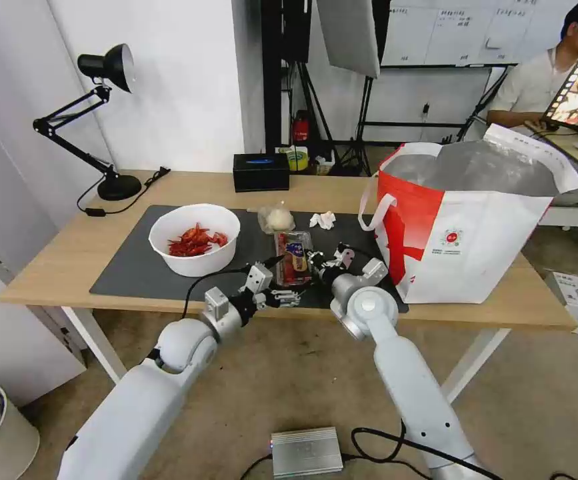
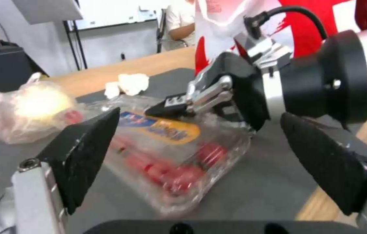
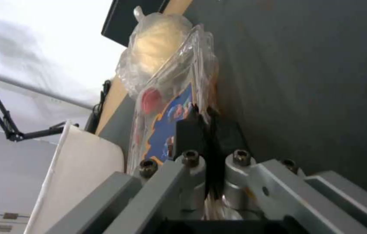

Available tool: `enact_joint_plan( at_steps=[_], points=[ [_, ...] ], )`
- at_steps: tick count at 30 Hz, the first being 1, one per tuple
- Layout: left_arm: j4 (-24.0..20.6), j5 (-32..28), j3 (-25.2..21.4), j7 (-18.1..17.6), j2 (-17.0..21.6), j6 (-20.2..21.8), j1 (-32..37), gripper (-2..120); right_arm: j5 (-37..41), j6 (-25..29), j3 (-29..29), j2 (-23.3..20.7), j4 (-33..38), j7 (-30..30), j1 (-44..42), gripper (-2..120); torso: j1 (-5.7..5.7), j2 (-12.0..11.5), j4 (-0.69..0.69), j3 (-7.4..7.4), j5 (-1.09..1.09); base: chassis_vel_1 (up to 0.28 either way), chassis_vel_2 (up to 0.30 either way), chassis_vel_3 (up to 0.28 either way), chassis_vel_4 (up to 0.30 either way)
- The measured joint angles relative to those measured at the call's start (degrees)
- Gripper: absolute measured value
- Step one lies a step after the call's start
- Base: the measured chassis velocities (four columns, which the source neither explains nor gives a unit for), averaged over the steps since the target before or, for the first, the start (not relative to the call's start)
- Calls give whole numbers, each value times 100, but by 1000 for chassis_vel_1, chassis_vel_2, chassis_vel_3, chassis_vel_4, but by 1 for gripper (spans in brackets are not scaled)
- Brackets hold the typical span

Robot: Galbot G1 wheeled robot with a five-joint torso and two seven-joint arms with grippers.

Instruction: Pick up the trash from the table and place it into the takeout bag.

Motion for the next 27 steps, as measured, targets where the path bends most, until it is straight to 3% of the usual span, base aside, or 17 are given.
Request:
enact_joint_plan(
  at_steps=[8, 20, 27],
  points=[
    [-258, -44, -306, -76, 264, -41, 334, 100, -6, 0, 36, -93, 179, 12, -104, 0, 0, 0, -1, 0, 0, 0, 0, 0, 0],
    [-794, -172, -1397, -167, 616, -26, 1226, 100, -164, 193, -25, -382, 723, 25, -227, 0, 0, 0, 1, 1, 0, 0, 0, 0, 0],
    [-864, -168, -1528, -169, 609, -17, 1396, 100, -161, 198, 81, -611, 1077, -13, -357, 0, 0, 0, -3, 1, 0, 0, 0, 0, 0]
  ],
)
